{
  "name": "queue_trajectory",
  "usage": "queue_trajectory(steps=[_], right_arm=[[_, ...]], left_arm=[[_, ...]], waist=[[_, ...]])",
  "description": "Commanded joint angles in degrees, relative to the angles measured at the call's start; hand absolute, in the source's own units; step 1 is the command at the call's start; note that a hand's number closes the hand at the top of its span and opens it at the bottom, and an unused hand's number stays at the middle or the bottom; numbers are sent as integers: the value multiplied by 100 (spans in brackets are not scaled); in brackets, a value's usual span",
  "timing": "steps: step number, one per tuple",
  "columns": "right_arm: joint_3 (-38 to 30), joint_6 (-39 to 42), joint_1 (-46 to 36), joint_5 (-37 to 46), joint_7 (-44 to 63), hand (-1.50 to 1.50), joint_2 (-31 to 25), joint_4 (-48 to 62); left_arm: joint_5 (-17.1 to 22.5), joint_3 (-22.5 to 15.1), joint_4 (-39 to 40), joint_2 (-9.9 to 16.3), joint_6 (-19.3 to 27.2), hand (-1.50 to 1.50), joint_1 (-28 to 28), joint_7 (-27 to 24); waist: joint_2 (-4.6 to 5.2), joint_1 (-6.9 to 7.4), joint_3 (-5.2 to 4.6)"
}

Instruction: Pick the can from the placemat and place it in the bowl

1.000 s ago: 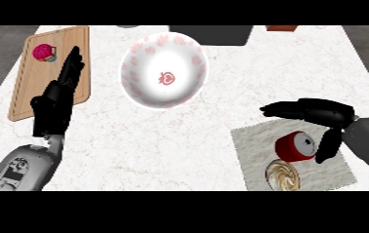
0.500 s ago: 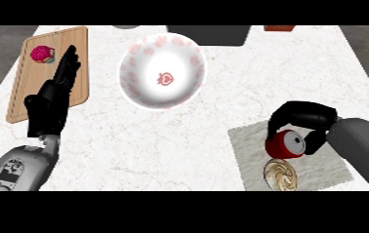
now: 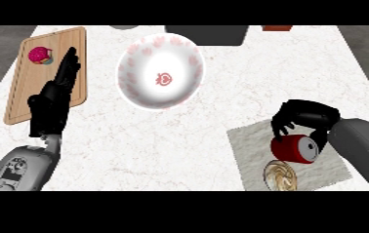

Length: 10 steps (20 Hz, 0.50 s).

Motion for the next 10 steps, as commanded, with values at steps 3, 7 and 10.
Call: queue_trajectory(steps=[3,7,10], right_arm=[[368,-346,-5,142,2381,150,1904,-1041],[536,-720,-11,353,3417,150,2824,-932],[538,-1115,134,326,4456,150,3824,-1075]], left_arm=[[-91,-19,79,-79,81,0,44,72],[-55,-63,-15,0,-50,0,75,73],[-43,-2,39,-8,-7,0,89,65]], waist=[[-127,-125,-37],[-239,71,-73],[-246,-55,-58]])
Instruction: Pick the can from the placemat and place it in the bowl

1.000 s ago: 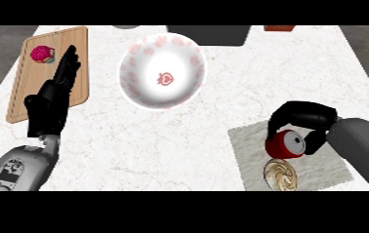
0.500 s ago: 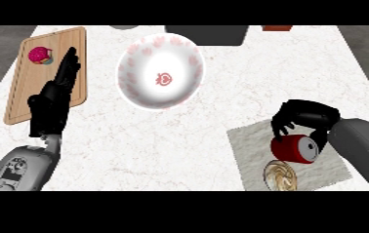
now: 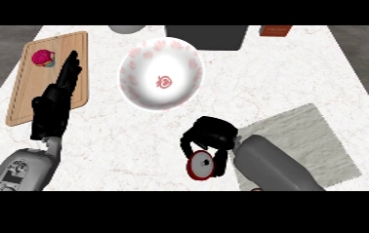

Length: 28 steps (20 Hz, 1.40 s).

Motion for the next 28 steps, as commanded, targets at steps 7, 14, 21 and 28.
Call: queue_trajectory(steps=[7,14,21,28], right_arm=[[238,-2120,307,-302,2987,150,1163,-1474],[573,-3556,-348,389,5457,150,1174,-2212],[603,-4431,-1903,746,7931,150,1176,-2304],[658,-5292,-2928,1081,8968,150,1176,-1424]], left_arm=[[-23,-68,37,-76,-1,0,-68,80],[-36,-61,44,-66,-20,0,-58,90],[-26,-72,50,-79,-149,0,-309,117],[2,66,-10,-82,-211,0,-438,291]], waist=[[-23,24,61],[-46,34,38],[118,261,44],[189,223,60]])
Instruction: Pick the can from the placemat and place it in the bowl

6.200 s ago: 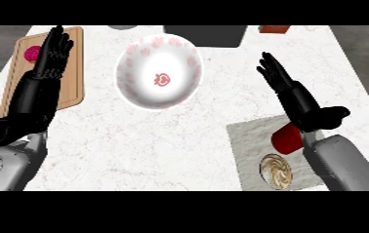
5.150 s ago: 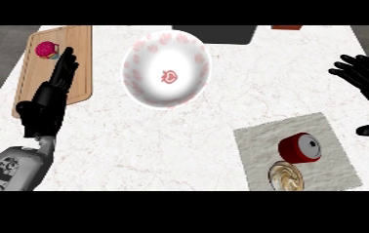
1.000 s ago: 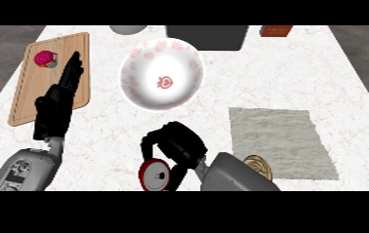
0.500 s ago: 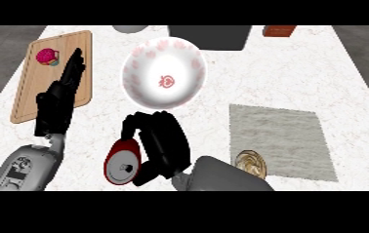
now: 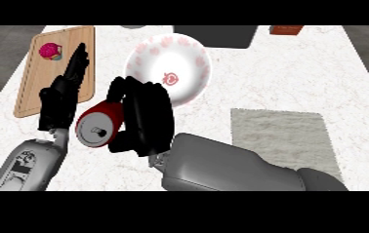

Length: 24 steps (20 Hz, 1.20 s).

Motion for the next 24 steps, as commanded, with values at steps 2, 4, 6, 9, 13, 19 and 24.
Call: queue_trajectory(steps=[2,4,6,9,13,19,24], right_arm=[[44,-1144,-525,-60,427,150,19,689],[-270,-860,-820,-14,179,150,19,1391],[-265,-865,-1019,-101,-8,150,19,1851],[-557,-757,-960,-9,-497,150,20,2411],[-583,-707,-1257,16,-767,150,20,3530],[-718,-1100,-1051,-273,-1526,150,20,4532],[-1478,-990,-530,-1219,-2552,-150,20,4517]], left_arm=[[-84,-11,108,-118,16,0,12,-78],[-128,-5,-300,13,-15,0,123,35],[-74,85,-109,-20,-74,0,266,-234],[-182,136,-43,-59,9,0,-5,93],[-46,285,-192,97,-203,0,72,-7],[-55,282,-58,11,-333,0,56,-180],[-252,39,-341,-209,-134,0,28,21]], waist=[[75,52,7],[60,38,10],[83,46,6],[74,-109,13],[108,32,10],[172,124,11],[239,186,27]])
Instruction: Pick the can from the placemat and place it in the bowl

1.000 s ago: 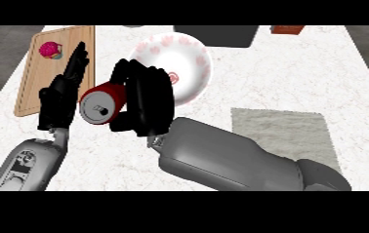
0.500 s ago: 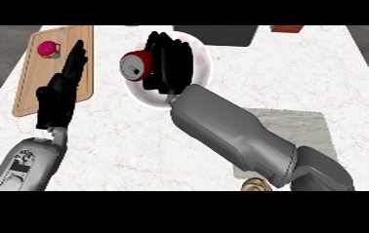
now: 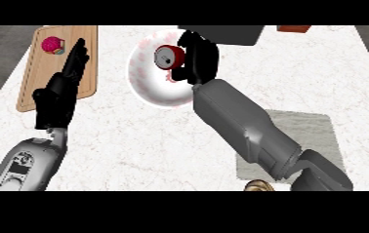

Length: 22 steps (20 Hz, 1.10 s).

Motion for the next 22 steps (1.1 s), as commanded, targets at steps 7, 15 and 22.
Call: queue_trajectory(steps=[7,15,22], right_arm=[[-1292,572,353,-1506,-2407,-150,1,-30],[-2426,754,177,-2286,-4004,-150,-50,292],[-3121,1467,861,-2844,-5073,-150,-125,-34]], left_arm=[[65,150,82,37,-134,0,-22,-76],[-55,125,87,-89,-68,0,34,-31],[-278,202,-467,-44,46,0,451,276]], waist=[[63,57,9],[-27,-91,2],[-144,-318,1]])
